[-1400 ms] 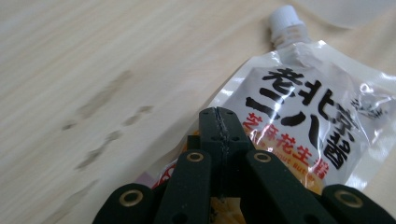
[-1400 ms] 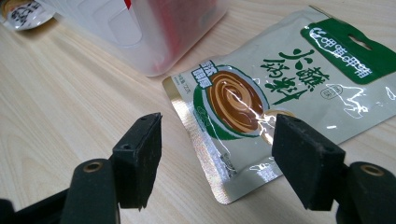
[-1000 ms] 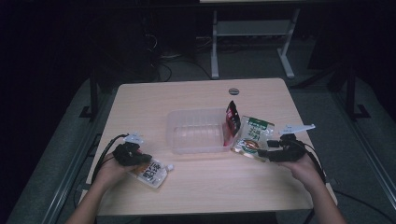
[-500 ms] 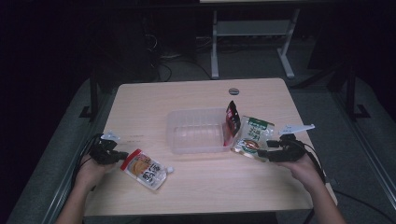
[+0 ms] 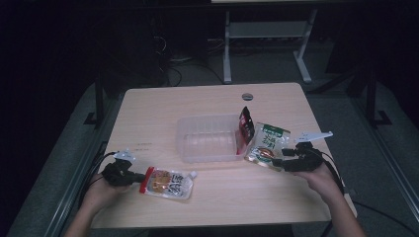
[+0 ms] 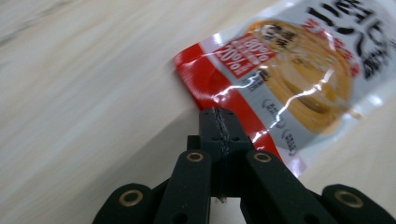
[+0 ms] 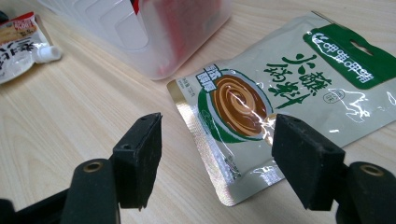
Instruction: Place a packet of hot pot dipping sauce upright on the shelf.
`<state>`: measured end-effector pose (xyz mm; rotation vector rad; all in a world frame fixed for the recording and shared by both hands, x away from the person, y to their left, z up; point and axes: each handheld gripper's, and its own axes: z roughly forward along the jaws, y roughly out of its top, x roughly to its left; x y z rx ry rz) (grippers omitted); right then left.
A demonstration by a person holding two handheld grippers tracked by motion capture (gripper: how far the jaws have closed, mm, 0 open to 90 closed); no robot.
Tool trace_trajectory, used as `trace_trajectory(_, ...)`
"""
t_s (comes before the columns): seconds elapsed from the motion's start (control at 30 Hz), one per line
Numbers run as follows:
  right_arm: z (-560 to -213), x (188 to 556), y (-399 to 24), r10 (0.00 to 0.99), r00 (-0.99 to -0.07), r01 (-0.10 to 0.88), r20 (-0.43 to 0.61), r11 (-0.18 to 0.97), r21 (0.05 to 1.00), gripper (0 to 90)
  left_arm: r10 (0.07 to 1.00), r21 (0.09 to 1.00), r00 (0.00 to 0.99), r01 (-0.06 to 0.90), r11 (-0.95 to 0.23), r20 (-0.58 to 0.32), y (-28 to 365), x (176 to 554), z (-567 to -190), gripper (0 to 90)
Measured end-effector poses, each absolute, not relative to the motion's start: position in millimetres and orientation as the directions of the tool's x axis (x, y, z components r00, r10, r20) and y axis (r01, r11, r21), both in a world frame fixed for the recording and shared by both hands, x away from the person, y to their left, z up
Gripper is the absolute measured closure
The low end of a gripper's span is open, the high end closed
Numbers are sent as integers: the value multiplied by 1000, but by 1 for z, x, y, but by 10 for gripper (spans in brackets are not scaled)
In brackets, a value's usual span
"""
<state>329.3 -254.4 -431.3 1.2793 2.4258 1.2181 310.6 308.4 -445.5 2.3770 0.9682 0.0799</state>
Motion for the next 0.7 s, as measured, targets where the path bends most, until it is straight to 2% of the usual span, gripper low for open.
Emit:
trace_trajectory(0.1, -431, 329, -254, 743, -628, 631, 233, 310, 712, 327, 617, 529, 774, 587, -613, -144, 293, 309, -444, 898)
trace_trajectory(0.3, -431, 329, -253, 743, -628, 631, 233, 311, 710, 327, 544, 556, 819, 543, -630, -183, 266, 302, -439, 899)
trace_trajectory(0.37, -431, 329, -253, 741, -629, 631, 233, 312, 711, 327, 524, 558, 835, 518, -648, -166, 260, 300, -438, 898)
trace_trajectory(0.47, -431, 329, -252, 740, -631, 630, 233, 314, 710, 327, 541, 565, 833, 505, -653, -119, 260, 300, -434, 898)
trace_trajectory(0.7, -430, 326, -242, 708, -656, 634, 261, 329, 700, 326, 558, 534, 824, 516, -669, -97, 263, 302, -440, 899)
